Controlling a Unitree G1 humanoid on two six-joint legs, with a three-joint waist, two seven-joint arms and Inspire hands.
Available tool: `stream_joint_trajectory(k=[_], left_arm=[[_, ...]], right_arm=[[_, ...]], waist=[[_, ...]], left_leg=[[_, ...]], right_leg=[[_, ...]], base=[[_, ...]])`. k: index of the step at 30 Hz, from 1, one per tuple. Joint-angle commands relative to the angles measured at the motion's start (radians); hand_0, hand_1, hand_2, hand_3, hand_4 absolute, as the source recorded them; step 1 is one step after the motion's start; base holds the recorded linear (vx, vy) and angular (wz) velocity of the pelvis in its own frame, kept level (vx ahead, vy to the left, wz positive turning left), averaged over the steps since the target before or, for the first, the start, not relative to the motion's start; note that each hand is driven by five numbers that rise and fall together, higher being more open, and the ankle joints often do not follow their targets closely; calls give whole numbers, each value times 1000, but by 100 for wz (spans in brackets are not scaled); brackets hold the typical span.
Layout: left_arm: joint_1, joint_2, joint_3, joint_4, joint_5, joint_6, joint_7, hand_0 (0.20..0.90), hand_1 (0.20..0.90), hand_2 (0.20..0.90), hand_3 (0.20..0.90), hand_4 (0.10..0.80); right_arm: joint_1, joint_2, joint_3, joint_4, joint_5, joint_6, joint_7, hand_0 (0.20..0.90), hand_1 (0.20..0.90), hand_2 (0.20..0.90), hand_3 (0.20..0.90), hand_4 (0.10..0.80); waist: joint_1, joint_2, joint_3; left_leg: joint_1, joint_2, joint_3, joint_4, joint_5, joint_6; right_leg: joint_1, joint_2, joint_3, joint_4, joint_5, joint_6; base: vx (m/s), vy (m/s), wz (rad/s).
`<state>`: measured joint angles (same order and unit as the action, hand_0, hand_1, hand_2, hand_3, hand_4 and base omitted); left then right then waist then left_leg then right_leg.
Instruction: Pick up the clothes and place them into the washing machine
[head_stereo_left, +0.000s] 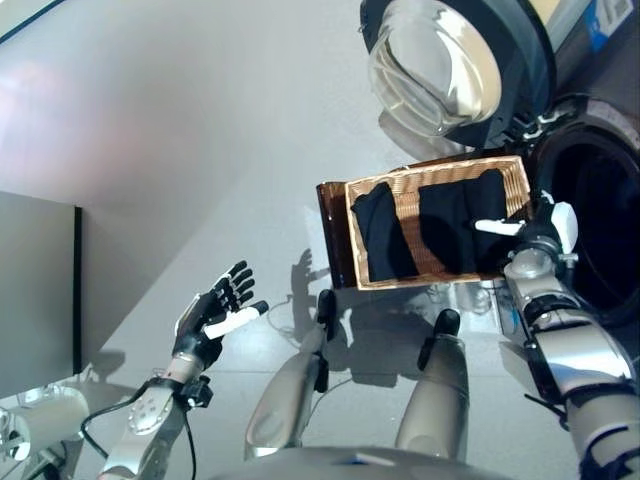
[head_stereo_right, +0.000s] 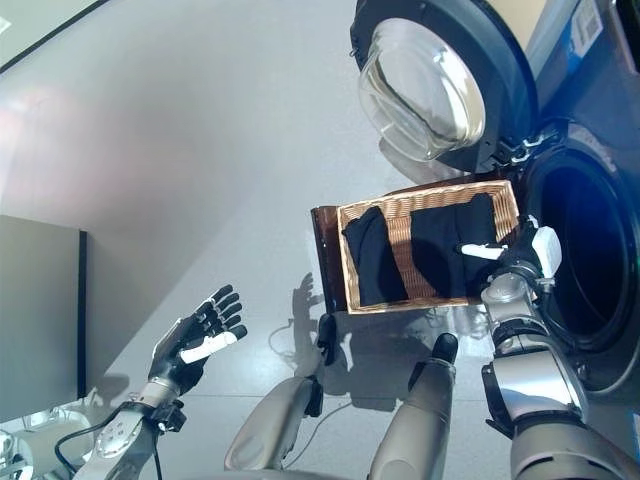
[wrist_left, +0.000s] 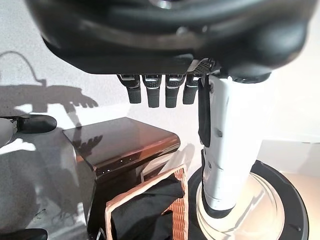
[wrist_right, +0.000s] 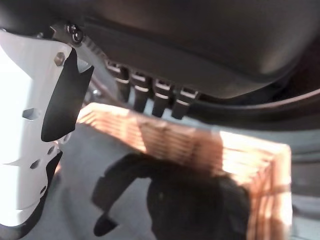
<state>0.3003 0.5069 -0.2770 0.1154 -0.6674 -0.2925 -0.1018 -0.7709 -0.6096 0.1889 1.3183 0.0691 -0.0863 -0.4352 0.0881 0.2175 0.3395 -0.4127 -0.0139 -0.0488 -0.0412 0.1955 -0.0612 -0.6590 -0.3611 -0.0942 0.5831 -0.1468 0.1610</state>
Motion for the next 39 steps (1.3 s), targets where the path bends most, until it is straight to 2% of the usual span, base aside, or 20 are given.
stream_joint_trajectory(k=[1,10,22,34,39], left_arm=[[23,74,64,-97,-31,-92,5,900,900,900,900,800],[4,83,51,-98,-27,-94,8,900,900,900,900,800],[31,107,63,-139,-41,-94,5,900,900,900,900,800],[21,105,49,-135,-47,-97,4,900,900,900,900,800],[12,105,38,-135,-40,-95,7,900,900,900,900,800]], right_arm=[[-71,-54,32,-17,30,-42,-40,900,900,900,900,800],[-49,-14,39,-24,26,-42,-40,900,900,900,900,800],[-111,-44,48,52,23,-17,-27,900,900,900,900,800],[-108,-10,49,47,37,-26,-23,900,900,900,900,800],[-107,6,39,61,39,-23,-21,900,900,900,900,800]], waist=[[14,-37,-13],[22,-51,-14],[40,-32,3],[41,-23,9],[39,-23,5]], left_leg=[[37,42,-8,117,-160,-56],[32,41,-18,115,-161,-53],[-12,28,-22,142,-165,-48],[-38,27,-21,158,-164,-48],[-81,17,-28,226,-195,-46]], right_leg=[[5,-28,60,-194,266,62],[0,-32,50,-194,271,65],[-40,-34,64,-155,251,61],[-70,-28,74,-128,240,58],[-99,-31,84,-84,224,56]], base=[[10,-12,10],[2,0,3],[-6,5,2],[1,-1,2],[-13,2,2]])
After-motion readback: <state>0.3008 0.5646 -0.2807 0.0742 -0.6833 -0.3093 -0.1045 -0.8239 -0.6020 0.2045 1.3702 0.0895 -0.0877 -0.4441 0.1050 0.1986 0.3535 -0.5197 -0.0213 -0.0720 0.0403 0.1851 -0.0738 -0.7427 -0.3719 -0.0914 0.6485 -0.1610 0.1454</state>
